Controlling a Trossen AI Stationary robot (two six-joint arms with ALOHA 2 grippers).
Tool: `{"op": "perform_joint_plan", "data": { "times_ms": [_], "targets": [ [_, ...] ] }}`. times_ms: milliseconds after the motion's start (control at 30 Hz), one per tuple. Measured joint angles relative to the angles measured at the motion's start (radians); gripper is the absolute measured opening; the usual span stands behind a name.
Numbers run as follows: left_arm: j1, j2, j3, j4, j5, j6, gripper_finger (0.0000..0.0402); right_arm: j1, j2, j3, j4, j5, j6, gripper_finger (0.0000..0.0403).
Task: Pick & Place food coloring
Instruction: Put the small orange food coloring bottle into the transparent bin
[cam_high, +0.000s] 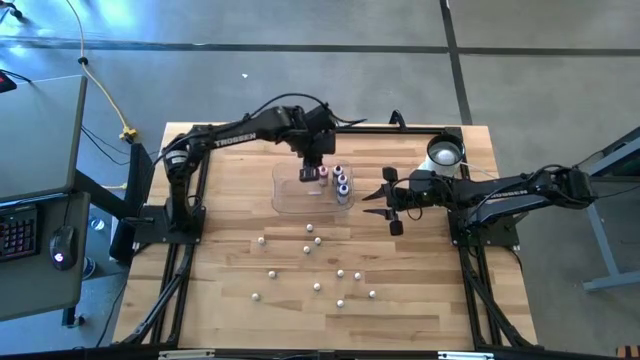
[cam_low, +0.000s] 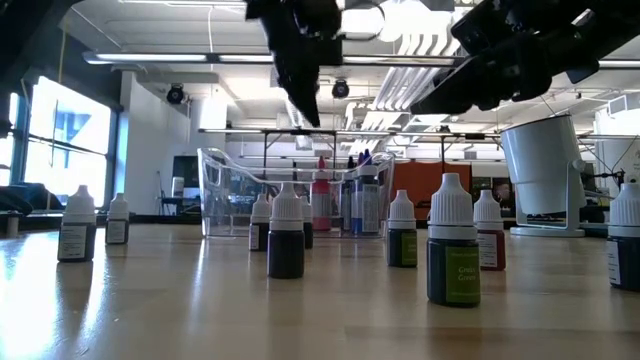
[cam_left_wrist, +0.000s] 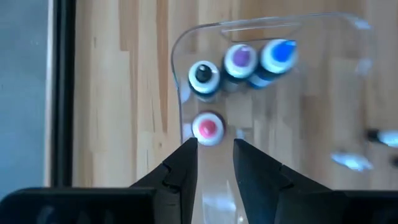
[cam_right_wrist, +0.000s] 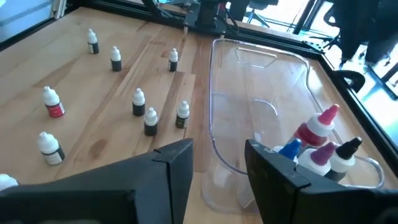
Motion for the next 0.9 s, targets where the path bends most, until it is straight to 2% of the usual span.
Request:
{"op": "perform_joint_plan", "data": {
  "times_ms": [100, 267, 333, 467, 600, 700, 800, 900],
  "targets": [
    [-0.008, 0.0, 0.142, -0.177, -0.016, -0.023, 0.0099, 0.001, 0.0, 0.0, 0.0, -0.01, 0.024, 0.0138],
    [-0.008, -0.002, 0.392, -0.526, -0.016, -0.163, 0.0099, 0.045, 0.0, 0.0, 0.0, -0.047, 0.01, 0.0138],
    [-0.012, -0.036, 0.418, -0.492, 0.014, -0.201, 0.0099, 0.073, 0.0, 0.0, 0.001, -0.046, 0.012, 0.0138],
    [-0.037, -0.157, 0.397, -0.501, 0.094, -0.141, 0.0099, 0.124, 0.006, 0.0, 0.019, -0.034, 0.017, 0.0138],
    [-0.063, -0.316, 0.253, -0.502, 0.111, -0.153, 0.0099, 0.159, 0.047, 0.0, 0.077, -0.018, 0.056, 0.0138],
    [-0.09, -0.456, 0.06, -0.461, 0.125, -0.176, 0.0099, 0.168, 0.111, 0.0, 0.174, -0.018, 0.062, 0.0138],
    [-0.151, -0.609, -0.209, -0.185, 0.166, -0.191, 0.0099, 0.167, 0.199, 0.0, 0.302, -0.036, 0.103, 0.0138],
    [-0.192, -0.734, -0.484, 0.063, 0.179, -0.206, 0.0099, 0.159, 0.294, 0.012, 0.388, -0.099, 0.132, 0.0138]
  ]
}}
